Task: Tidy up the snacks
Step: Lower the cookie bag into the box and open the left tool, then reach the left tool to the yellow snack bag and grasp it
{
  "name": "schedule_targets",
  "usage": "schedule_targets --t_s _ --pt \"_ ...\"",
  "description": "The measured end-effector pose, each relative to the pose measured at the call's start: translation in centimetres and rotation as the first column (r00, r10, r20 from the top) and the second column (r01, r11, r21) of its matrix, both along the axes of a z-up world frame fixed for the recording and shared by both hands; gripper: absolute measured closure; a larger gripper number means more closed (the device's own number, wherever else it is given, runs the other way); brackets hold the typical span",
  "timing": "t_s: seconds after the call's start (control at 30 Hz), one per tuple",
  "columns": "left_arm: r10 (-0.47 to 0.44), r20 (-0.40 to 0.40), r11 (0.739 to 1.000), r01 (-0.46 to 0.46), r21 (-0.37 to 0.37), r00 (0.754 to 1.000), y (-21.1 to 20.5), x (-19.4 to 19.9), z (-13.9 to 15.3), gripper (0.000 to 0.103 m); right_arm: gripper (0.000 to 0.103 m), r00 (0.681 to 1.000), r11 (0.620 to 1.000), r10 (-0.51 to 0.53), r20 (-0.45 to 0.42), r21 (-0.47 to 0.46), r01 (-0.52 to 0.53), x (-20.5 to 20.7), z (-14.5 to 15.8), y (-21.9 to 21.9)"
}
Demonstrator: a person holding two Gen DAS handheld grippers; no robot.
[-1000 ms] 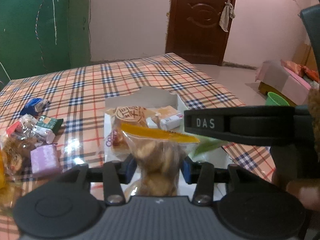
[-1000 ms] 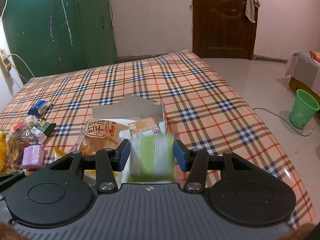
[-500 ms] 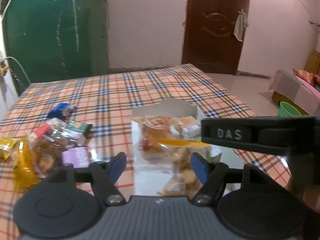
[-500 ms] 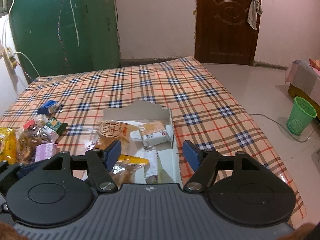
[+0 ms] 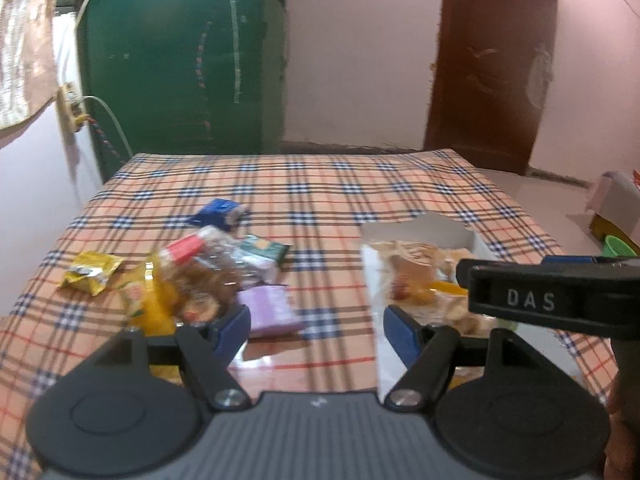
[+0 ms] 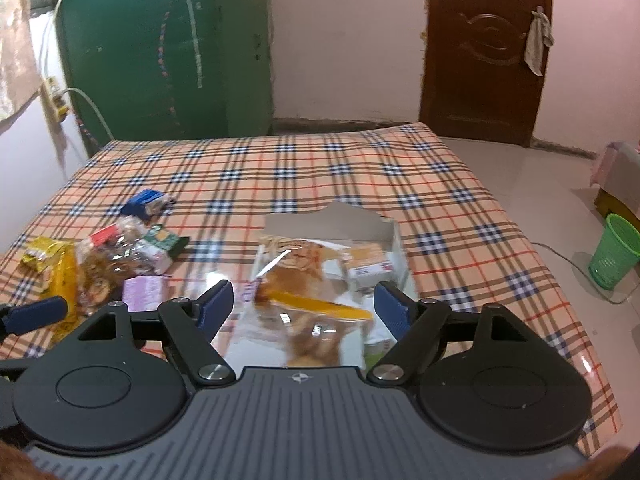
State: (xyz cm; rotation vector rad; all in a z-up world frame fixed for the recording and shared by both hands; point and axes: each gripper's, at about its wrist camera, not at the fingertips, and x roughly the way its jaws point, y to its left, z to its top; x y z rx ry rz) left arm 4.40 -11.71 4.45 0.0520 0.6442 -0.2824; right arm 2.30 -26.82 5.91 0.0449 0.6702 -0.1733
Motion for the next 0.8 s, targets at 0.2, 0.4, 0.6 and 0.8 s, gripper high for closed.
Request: schedule_targets --t_s 0.2,0.4,0.6,0.8 --pt "0.05 0.007 0.999 -0.05 -0.006 0.999 2.6 -0.1 0.1 0.03 0.004 0.999 0.999 0.049 -0.006 -0.001 -0.049 0.9 -0.5 2.5" --pt "0.094 0.012 0.996 -0.094 -0.005 0.996 4.8 -0.2 -0.3 0.03 0.003 0.995 0.995 0.095 -0.01 -0.01 -0.095 2.1 -1.1 4.5" --pt "0.13 0.016 0.992 -0.13 -0.001 0.991 6.8 -0.4 -0.8 0.03 0.003 0.99 0.99 0.14 -0.018 -0.007 -0.14 2.8 -1.8 6.5" --pt "0.18 0.0 0.984 -0.18 -0.003 0.984 9.0 -0.1 -2.0 0.028 0.001 0.982 0.983 0.185 -0.027 0.004 -0.185 3.2 -2.6 7.6"
